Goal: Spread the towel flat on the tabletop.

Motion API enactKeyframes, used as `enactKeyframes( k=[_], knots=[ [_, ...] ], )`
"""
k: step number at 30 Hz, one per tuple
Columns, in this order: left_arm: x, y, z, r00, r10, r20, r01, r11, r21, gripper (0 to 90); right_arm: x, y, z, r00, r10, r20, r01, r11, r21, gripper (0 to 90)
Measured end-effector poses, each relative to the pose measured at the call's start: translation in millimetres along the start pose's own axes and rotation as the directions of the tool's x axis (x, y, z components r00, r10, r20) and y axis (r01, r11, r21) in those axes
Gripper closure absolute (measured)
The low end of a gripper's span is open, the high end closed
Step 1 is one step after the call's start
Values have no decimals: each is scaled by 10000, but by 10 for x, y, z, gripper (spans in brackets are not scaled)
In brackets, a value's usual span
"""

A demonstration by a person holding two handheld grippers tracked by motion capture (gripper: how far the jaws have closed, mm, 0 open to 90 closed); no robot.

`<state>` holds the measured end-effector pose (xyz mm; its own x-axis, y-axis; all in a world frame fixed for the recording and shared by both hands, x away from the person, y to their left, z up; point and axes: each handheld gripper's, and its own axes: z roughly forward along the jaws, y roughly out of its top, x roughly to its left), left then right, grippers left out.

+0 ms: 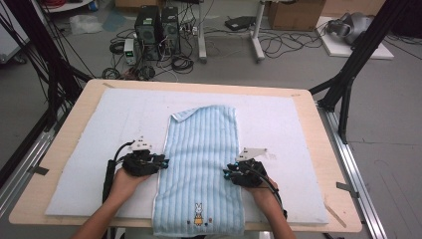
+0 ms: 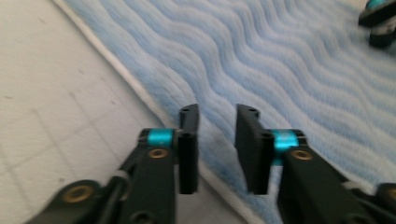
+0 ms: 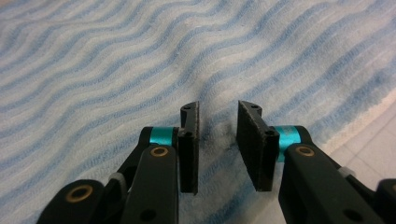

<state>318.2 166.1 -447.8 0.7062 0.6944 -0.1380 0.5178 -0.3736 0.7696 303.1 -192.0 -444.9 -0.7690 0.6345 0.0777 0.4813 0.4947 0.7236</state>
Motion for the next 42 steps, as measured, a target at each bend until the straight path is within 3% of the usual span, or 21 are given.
enactKeyframes(
  k=[1,2,6,10,17,18,20,22,25,30,33,35,38,42],
  knots=[
    [-35,-9,-1,9991,373,-208,-374,9993,-40,799,-4,-4,-3,10000,-2,-67,2,10000,6,743],
    [-57,-9,-3,9988,443,-210,-442,9990,22,859,-7,-7,-7,9999,-15,-154,15,10000,-11,770],
    [-107,-34,-40,9990,404,-210,-402,9991,123,869,26,-25,-39,9990,-55,-448,62,9999,156,822],
    [-164,-63,-97,9982,597,46,-598,9976,360,875,60,-61,-85,9977,-51,-677,71,9996,286,824],
    [-225,-131,-201,9958,511,757,-554,9969,558,866,134,-157,-197,9871,108,-1597,-12,9982,600,804],
    [-213,-124,-197,9964,489,692,-516,9980,370,797,144,-160,-207,9874,-48,-1581,145,9981,597,767],
    [-154,-44,-169,9976,593,350,-589,9982,-130,609,151,-142,-201,9909,-189,-1333,230,9993,288,550],
    [-76,71,-153,9980,598,180,-585,9962,-652,545,106,-112,-197,9943,184,-1054,-236,9986,-475,444],
    [44,246,-112,9997,156,163,-136,9931,-1165,556,84,-72,-229,9977,209,-650,-282,9931,-1135,439],
    [189,483,-25,9994,297,-162,-317,9895,-1412,601,55,-66,-280,9978,405,-529,-478,9884,-1442,463],
    [268,578,64,9991,425,-16,-421,9822,-1832,596,34,-73,-271,9981,456,-411,-509,9890,-1388,462],
    [305,608,132,9972,747,-50,-737,9678,-2408,618,26,-71,-269,9983,452,-369,-500,9885,-1425,457],
    [367,690,272,9954,947,-111,-951,9765,-1933,682,27,-70,-283,9985,433,-331,-477,9880,-1466,458],
    [466,790,451,9962,796,-362,-833,9896,-1173,756,19,-73,-305,9986,470,-246,-502,9870,-1528,459]
  ],
)
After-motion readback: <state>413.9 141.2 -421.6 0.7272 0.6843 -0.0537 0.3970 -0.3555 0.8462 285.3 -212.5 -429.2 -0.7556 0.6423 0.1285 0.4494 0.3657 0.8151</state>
